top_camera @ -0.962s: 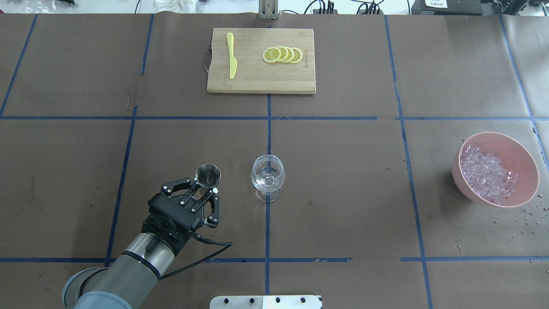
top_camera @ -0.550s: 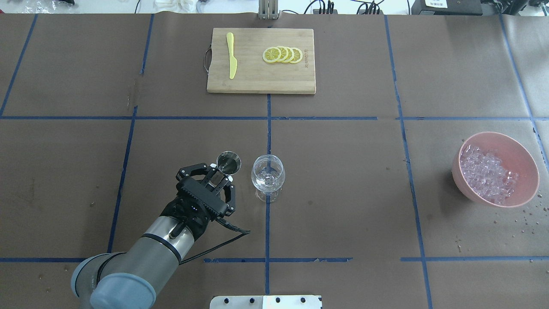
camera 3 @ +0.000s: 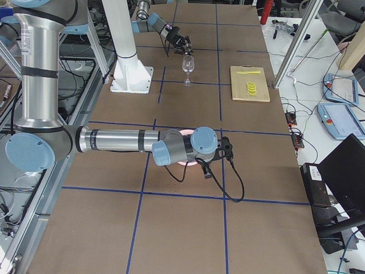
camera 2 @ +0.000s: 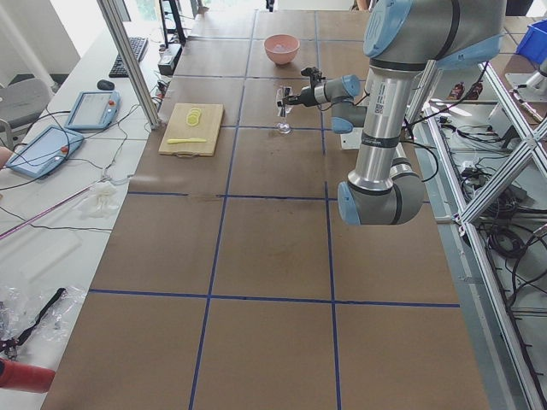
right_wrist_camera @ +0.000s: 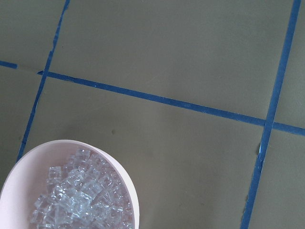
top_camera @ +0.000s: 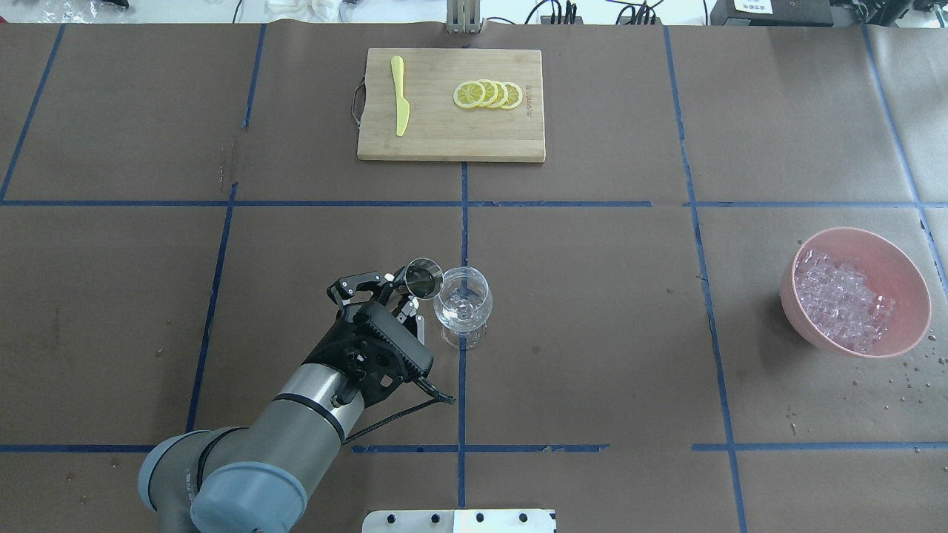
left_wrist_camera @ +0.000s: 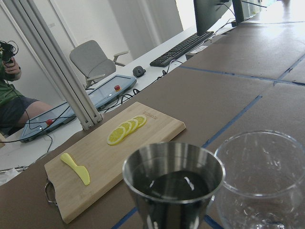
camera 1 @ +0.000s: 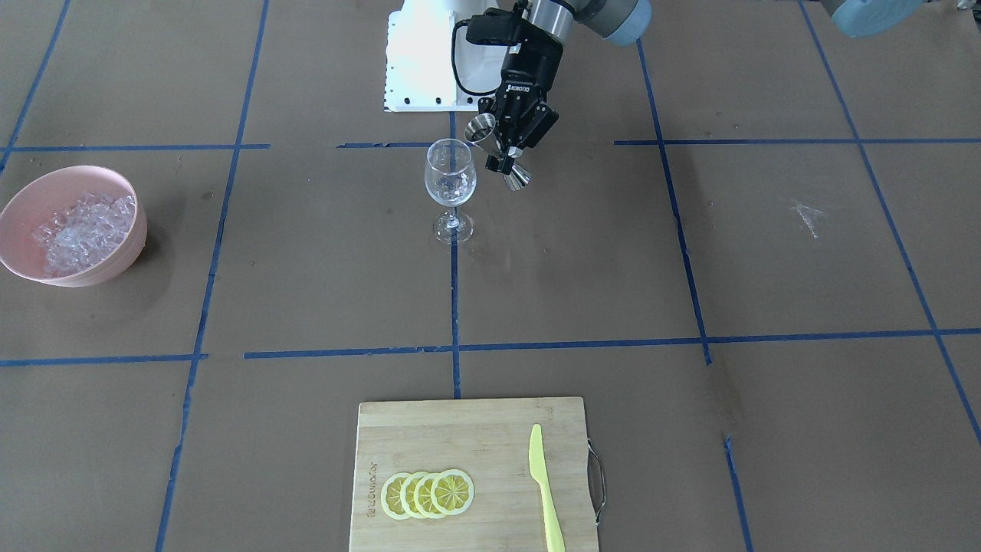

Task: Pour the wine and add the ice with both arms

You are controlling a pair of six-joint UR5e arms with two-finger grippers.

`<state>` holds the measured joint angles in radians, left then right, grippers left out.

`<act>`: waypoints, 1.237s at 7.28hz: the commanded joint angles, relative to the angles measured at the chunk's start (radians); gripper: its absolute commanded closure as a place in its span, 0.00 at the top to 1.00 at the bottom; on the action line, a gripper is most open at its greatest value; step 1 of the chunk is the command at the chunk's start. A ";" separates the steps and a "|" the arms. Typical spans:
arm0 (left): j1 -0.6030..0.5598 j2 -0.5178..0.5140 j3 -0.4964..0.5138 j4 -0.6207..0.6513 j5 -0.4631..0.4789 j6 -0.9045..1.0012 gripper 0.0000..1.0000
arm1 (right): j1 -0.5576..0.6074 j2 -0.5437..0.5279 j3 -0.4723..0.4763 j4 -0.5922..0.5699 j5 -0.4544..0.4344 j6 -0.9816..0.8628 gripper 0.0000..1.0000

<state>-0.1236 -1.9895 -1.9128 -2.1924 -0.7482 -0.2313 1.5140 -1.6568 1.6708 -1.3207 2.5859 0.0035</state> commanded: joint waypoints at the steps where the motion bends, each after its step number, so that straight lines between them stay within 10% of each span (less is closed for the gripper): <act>1: -0.011 -0.025 -0.009 0.062 0.001 0.090 0.00 | 0.000 0.000 0.003 0.000 0.000 0.001 1.00; 9: -0.031 -0.107 -0.064 0.399 0.001 0.327 0.00 | 0.000 0.000 0.018 0.002 0.000 0.006 1.00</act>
<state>-0.1527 -2.0823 -1.9552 -1.8596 -0.7470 0.0410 1.5140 -1.6567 1.6887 -1.3192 2.5863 0.0097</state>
